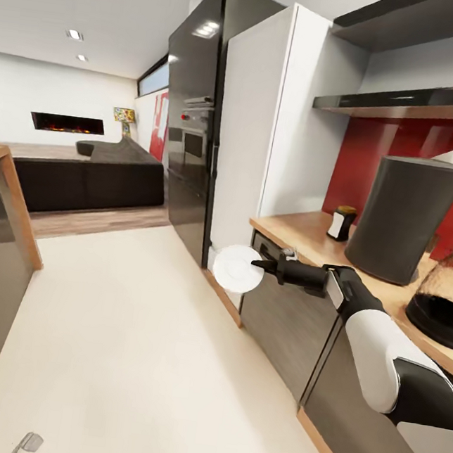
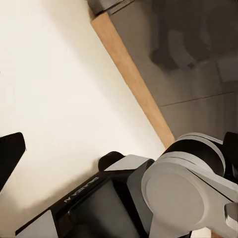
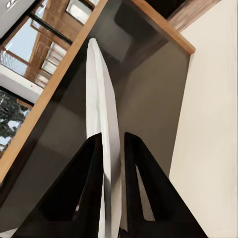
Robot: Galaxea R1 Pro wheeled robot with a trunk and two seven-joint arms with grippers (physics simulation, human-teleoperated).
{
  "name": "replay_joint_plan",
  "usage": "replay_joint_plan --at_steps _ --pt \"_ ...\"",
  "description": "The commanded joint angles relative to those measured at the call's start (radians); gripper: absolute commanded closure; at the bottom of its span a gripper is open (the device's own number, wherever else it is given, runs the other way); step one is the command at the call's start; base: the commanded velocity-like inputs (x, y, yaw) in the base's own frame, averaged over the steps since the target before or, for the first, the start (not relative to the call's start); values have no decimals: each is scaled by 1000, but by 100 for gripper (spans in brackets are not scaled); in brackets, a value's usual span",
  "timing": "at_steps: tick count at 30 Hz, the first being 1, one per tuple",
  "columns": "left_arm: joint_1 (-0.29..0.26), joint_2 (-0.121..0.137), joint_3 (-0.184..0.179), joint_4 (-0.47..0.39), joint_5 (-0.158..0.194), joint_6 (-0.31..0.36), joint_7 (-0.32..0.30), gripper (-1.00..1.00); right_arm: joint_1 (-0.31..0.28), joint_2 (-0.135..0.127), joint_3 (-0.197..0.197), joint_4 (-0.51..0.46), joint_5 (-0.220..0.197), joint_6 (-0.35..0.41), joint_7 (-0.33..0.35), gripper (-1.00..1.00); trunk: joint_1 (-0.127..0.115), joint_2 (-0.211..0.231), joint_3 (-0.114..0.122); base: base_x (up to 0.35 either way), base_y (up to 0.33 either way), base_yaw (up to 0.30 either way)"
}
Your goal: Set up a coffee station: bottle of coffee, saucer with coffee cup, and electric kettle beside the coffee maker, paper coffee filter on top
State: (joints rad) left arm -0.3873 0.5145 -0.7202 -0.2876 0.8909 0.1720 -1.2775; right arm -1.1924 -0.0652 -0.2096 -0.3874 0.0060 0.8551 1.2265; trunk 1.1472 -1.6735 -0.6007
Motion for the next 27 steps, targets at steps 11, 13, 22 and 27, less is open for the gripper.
replay_joint_plan --at_steps 11,13,22,27 --pt "-1 1 -7 -1 10 11 -2 -100 -1 -1 -5 -1 -1 12 4 100 1 -1 -1 308 167 -191" --pt "-1 1 -7 -1 10 11 -2 -100 -1 -1 -5 -1 -1 12 4 100 1 -1 -1 306 197 -24" --pt "-1 1 -7 -1 10 11 -2 -100 -1 -1 -5 1 -1 12 4 100 1 -1 -1 296 223 -85" --pt "-1 1 -8 -1 10 11 -2 -100 -1 -1 -5 1 -1 12 4 100 1 -1 -1 177 140 -246"
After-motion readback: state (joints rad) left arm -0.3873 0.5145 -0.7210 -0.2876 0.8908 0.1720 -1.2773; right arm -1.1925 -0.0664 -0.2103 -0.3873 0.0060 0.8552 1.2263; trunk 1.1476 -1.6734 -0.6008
